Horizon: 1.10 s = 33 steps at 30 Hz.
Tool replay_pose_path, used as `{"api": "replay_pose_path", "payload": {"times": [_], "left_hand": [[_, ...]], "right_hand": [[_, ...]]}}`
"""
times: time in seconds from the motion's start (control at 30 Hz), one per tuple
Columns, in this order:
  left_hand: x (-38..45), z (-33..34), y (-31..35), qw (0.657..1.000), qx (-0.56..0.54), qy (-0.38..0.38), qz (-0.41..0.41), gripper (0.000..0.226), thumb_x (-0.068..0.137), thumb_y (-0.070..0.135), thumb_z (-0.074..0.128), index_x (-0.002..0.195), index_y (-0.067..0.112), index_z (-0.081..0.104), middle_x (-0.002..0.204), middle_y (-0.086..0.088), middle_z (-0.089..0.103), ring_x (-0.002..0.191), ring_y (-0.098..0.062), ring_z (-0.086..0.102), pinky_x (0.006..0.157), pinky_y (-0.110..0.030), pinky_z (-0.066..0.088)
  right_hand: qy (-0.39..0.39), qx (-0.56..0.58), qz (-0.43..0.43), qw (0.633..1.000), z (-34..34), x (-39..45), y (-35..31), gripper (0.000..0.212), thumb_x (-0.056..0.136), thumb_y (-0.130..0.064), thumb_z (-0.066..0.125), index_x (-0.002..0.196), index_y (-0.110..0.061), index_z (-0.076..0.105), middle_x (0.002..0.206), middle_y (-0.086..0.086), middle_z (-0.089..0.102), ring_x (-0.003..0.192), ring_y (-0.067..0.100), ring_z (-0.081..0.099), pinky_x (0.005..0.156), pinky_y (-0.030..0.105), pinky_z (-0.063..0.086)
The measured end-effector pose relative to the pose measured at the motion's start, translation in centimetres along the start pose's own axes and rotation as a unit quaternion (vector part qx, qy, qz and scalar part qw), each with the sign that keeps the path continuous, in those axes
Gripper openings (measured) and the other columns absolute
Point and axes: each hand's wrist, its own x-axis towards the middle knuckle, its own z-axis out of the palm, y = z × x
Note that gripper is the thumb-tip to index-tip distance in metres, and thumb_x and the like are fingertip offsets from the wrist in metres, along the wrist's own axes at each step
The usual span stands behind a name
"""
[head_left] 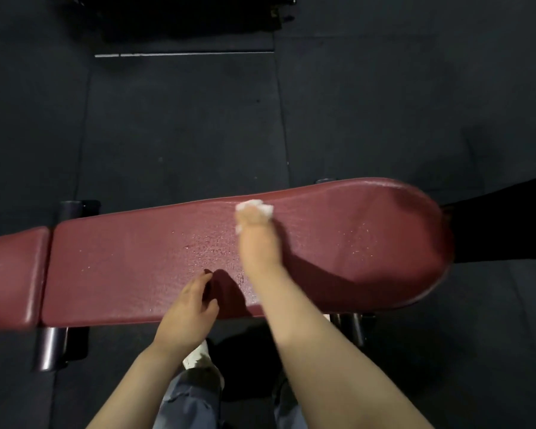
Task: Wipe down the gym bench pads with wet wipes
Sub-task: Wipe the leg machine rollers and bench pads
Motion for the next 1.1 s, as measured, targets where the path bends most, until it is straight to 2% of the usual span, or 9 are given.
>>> {"api": "replay_pose_path", "payload": {"times": [0.1, 0.23, 0.43, 0.6, 0.67, 0.77, 0.9, 1.0, 1.1], "left_hand": [[-0.4, 0.2, -1.1, 1.0, 0.011, -0.009, -0.014, 0.063, 0.095, 0.018, 0.056, 0.153, 0.019, 0.032, 0.161, 0.001, 0.029, 0.127, -0.028, 0.052, 0.109, -0.038, 0.039], [-0.9, 0.6, -1.6, 0.999, 0.021, -0.023, -0.016, 0.064, 0.095, 0.019, 0.056, 0.154, 0.019, 0.031, 0.164, 0.003, 0.021, 0.127, -0.03, 0.052, 0.109, -0.041, 0.041], [-1.1, 1.0, -1.3, 1.0, 0.017, -0.013, -0.005, 0.064, 0.096, 0.022, 0.055, 0.155, 0.019, 0.029, 0.165, 0.002, 0.016, 0.142, -0.023, 0.039, 0.112, -0.04, 0.038], [-1.1, 1.1, -1.5, 1.0, 0.019, -0.012, 0.006, 0.063, 0.096, 0.02, 0.055, 0.154, 0.018, 0.03, 0.165, 0.001, 0.017, 0.143, -0.023, 0.037, 0.113, -0.038, 0.036], [-1.0, 0.9, -1.8, 1.0, 0.003, -0.006, 0.008, 0.062, 0.096, 0.017, 0.055, 0.154, 0.018, 0.032, 0.164, 0.002, 0.02, 0.146, -0.02, 0.032, 0.116, -0.036, 0.032], [-0.9, 0.5, -2.5, 1.0, -0.022, 0.009, -0.014, 0.059, 0.096, 0.012, 0.052, 0.152, 0.017, 0.035, 0.163, 0.002, 0.024, 0.141, -0.02, 0.039, 0.113, -0.033, 0.032], [-1.1, 0.4, -3.2, 1.0, -0.01, -0.007, -0.024, 0.06, 0.096, 0.013, 0.053, 0.153, 0.015, 0.034, 0.163, -0.001, 0.024, 0.138, -0.022, 0.042, 0.112, -0.033, 0.034], [-1.4, 0.7, -2.8, 1.0, -0.004, -0.025, -0.002, 0.061, 0.095, 0.014, 0.054, 0.153, 0.017, 0.034, 0.163, 0.001, 0.024, 0.139, -0.021, 0.042, 0.112, -0.032, 0.035], [-1.3, 1.4, -1.8, 1.0, 0.004, -0.027, 0.015, 0.061, 0.096, 0.016, 0.054, 0.153, 0.016, 0.034, 0.164, -0.001, 0.022, 0.147, -0.02, 0.03, 0.118, -0.033, 0.029]], "right_hand": [[-0.193, -0.036, -0.19, 0.962, 2.0, 0.6, -1.2, 0.039, 0.094, -0.002, 0.047, 0.131, -0.01, 0.057, 0.138, 0.009, 0.053, 0.13, 0.022, 0.046, 0.11, 0.03, 0.033], [-0.176, -0.004, -0.21, 0.962, -4.7, 1.6, 6.7, 0.035, 0.101, -0.023, 0.044, 0.132, -0.027, 0.059, 0.146, -0.003, 0.049, 0.136, 0.012, 0.039, 0.117, 0.028, 0.023], [0.13, -0.041, 0.095, 0.986, -17.7, -5.4, 21.2, 0.036, 0.096, -0.002, 0.049, 0.129, -0.009, 0.062, 0.138, 0.008, 0.057, 0.132, 0.017, 0.045, 0.116, 0.036, 0.027], [0.321, -0.002, 0.12, 0.939, -12.2, -6.5, 13.3, 0.039, 0.076, 0.013, 0.044, 0.111, 0.01, 0.059, 0.106, 0.033, 0.063, 0.103, 0.037, 0.06, 0.086, 0.038, 0.053], [0.233, -0.047, 0.085, 0.968, -7.4, -4.2, 6.5, 0.04, 0.073, 0.006, 0.041, 0.108, 0.005, 0.06, 0.095, 0.03, 0.061, 0.09, 0.032, 0.068, 0.081, 0.039, 0.057], [0.016, -0.154, -0.036, 0.987, 1.0, -2.2, -0.3, 0.046, 0.084, -0.001, 0.04, 0.129, -0.007, 0.047, 0.125, 0.012, 0.051, 0.118, 0.022, 0.052, 0.107, 0.033, 0.038], [-0.227, -0.044, -0.194, 0.953, 1.5, -1.6, -0.3, 0.042, 0.096, -0.012, 0.043, 0.136, -0.012, 0.054, 0.149, 0.002, 0.044, 0.142, 0.017, 0.029, 0.117, 0.023, 0.007], [-0.178, 0.03, -0.125, 0.976, -4.5, -2.7, 6.0, 0.046, 0.096, -0.031, 0.034, 0.136, -0.027, 0.055, 0.149, -0.008, 0.044, 0.14, 0.007, 0.032, 0.12, 0.028, 0.018], [-0.008, 0.0, -0.046, 0.999, -11.5, -5.9, 15.0, 0.045, 0.096, -0.001, 0.043, 0.136, -0.017, 0.056, 0.145, -0.001, 0.049, 0.139, 0.015, 0.039, 0.119, 0.036, 0.023]]}}
